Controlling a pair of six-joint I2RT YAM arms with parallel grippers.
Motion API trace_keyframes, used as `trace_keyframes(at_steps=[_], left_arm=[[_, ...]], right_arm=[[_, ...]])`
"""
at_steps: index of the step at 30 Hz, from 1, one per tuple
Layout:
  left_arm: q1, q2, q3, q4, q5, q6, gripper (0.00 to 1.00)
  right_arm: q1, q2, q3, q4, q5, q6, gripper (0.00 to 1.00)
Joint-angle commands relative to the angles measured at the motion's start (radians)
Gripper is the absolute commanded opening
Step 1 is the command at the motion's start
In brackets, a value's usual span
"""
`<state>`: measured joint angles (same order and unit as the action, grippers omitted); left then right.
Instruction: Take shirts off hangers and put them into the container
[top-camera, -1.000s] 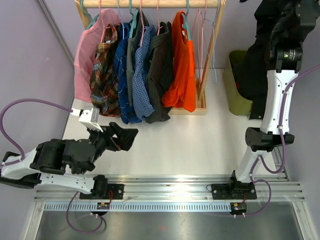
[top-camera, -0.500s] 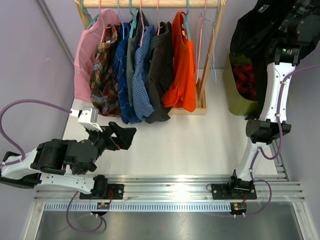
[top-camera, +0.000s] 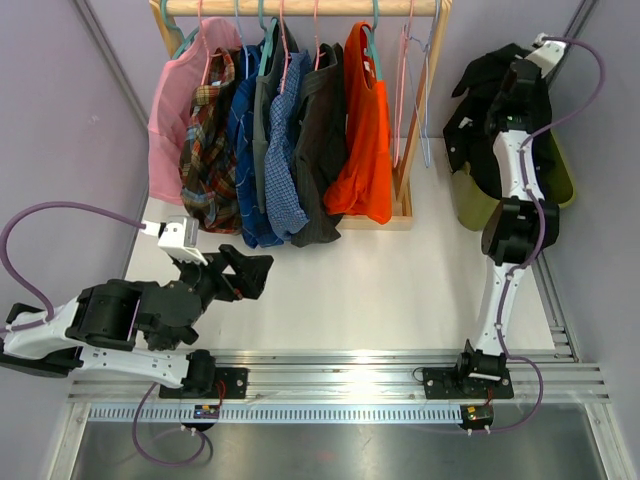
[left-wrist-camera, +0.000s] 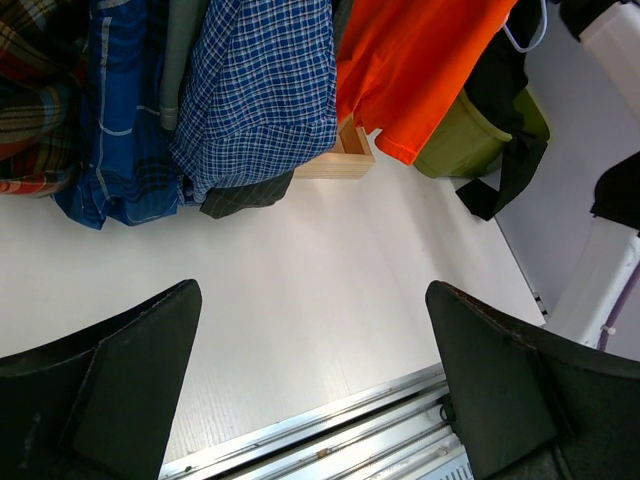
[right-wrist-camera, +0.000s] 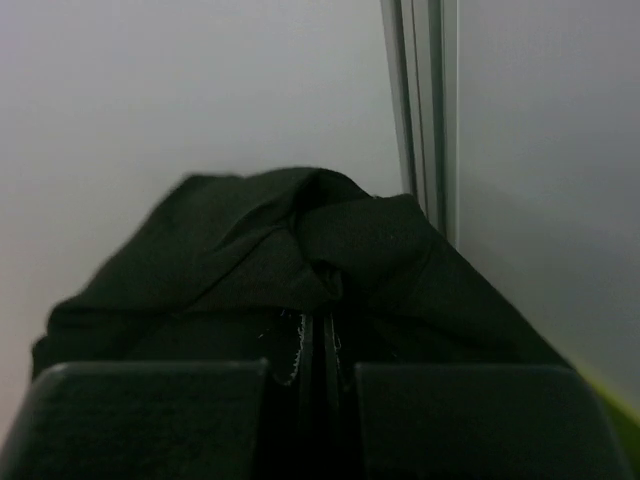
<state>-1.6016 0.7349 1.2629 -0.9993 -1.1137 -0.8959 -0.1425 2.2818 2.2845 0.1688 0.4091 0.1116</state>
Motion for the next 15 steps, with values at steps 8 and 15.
trace_keyframes(at_steps=[8,15], left_arm=[[0.012,0.003,-0.017,0.051,-0.006,-0.031,0.99],[0.014,0.011,-0.020,0.068,0.014,-0.034,0.99]], right_arm=[[-0.083,0.085,0.151,-0.785,0.281,0.336,0.00],[-0.126,-0.129,-0.207,-0.669,0.457,0.488,0.00]])
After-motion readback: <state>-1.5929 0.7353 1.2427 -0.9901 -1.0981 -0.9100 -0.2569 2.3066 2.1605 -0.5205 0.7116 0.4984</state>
